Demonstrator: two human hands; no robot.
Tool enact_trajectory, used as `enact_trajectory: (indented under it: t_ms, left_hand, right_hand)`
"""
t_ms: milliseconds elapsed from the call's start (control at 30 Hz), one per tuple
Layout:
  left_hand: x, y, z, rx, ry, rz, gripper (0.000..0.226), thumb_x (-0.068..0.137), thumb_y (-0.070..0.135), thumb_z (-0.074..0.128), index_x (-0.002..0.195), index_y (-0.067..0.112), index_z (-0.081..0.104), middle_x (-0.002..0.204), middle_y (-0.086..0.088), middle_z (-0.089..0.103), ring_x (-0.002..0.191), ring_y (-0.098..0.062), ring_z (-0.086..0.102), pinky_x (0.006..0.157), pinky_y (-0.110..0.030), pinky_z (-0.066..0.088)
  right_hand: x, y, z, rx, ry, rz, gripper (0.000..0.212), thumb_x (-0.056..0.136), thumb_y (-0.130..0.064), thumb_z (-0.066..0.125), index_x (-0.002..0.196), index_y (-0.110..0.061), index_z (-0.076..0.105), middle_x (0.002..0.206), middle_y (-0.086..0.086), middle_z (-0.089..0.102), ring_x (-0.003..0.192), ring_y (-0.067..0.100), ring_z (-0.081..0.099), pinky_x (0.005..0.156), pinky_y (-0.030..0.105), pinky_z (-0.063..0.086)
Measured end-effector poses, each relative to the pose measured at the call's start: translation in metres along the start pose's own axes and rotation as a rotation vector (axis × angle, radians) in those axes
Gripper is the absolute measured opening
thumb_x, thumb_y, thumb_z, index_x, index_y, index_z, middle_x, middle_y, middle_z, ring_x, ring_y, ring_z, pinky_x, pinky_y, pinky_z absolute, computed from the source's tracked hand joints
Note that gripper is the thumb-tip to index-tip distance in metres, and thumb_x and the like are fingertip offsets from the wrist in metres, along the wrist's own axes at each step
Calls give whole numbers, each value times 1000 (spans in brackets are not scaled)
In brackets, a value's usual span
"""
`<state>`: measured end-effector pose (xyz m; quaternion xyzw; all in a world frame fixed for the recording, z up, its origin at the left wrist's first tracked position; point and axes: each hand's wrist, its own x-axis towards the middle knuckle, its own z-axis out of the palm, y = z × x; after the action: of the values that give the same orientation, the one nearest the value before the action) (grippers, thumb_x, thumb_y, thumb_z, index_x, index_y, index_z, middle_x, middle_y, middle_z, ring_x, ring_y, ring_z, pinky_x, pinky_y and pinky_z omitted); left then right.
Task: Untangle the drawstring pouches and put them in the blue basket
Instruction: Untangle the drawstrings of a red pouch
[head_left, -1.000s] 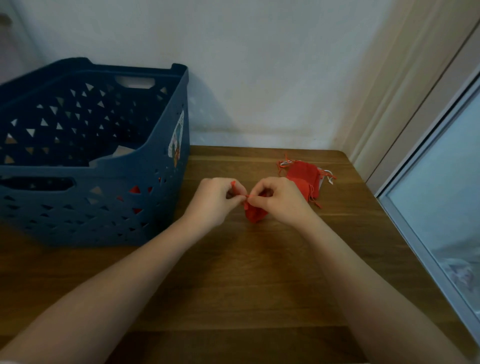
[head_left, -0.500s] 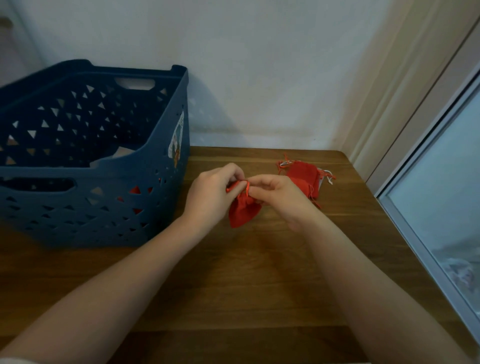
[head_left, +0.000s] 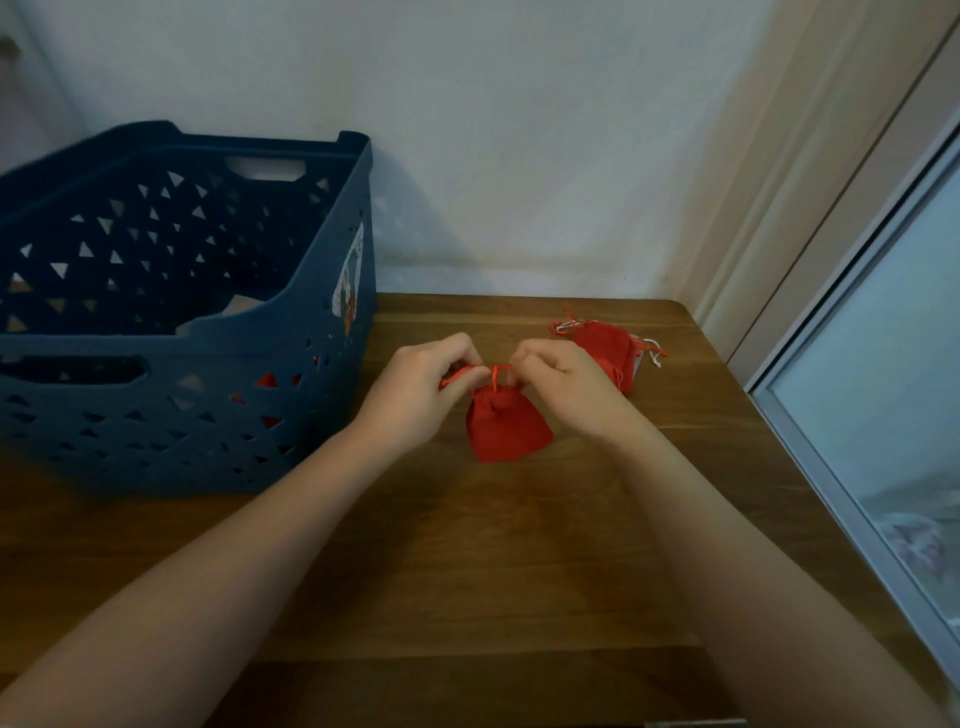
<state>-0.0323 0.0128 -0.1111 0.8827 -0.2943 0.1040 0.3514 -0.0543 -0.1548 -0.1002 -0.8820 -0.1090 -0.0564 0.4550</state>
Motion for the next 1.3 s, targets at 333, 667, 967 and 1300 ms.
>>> enact_trajectory:
  t_ms: [333, 667, 967, 1300]
  left_hand:
    - [-2, 0, 2, -116, -68, -351, 16, 95, 29, 51, 82, 20, 55, 67, -1, 63, 63, -10, 59, 60, -21, 40]
    - [7, 17, -4, -567, 1, -500, 32, 95, 28, 52, 64, 18, 51, 53, 7, 48, 56, -10, 50, 60, -26, 41]
    - [1, 20, 1, -656, 7, -442, 8, 87, 24, 63, 91, 18, 60, 72, 7, 59, 59, -3, 53, 56, -18, 42]
    - [-3, 22, 6, -602, -141, -541, 16, 93, 23, 54, 80, 20, 63, 70, 5, 59, 62, -6, 51, 59, -20, 39]
  right_hand:
    - [2, 10, 4, 1299, 341, 519, 33, 98, -23, 41, 66, -18, 44, 62, -5, 66, 73, 10, 62, 68, 23, 44]
    - [-4, 2, 23, 367, 88, 135, 29, 93, -14, 55, 65, -19, 64, 56, -7, 53, 51, 1, 44, 50, 13, 36]
    - [-7, -4, 22, 448, 147, 128, 23, 90, -7, 57, 69, -13, 63, 52, -8, 52, 48, 1, 46, 48, 14, 38]
    - [-5, -3, 18, 681, 113, 231, 21, 93, -3, 48, 81, -8, 65, 58, -2, 55, 54, 7, 50, 50, 17, 41]
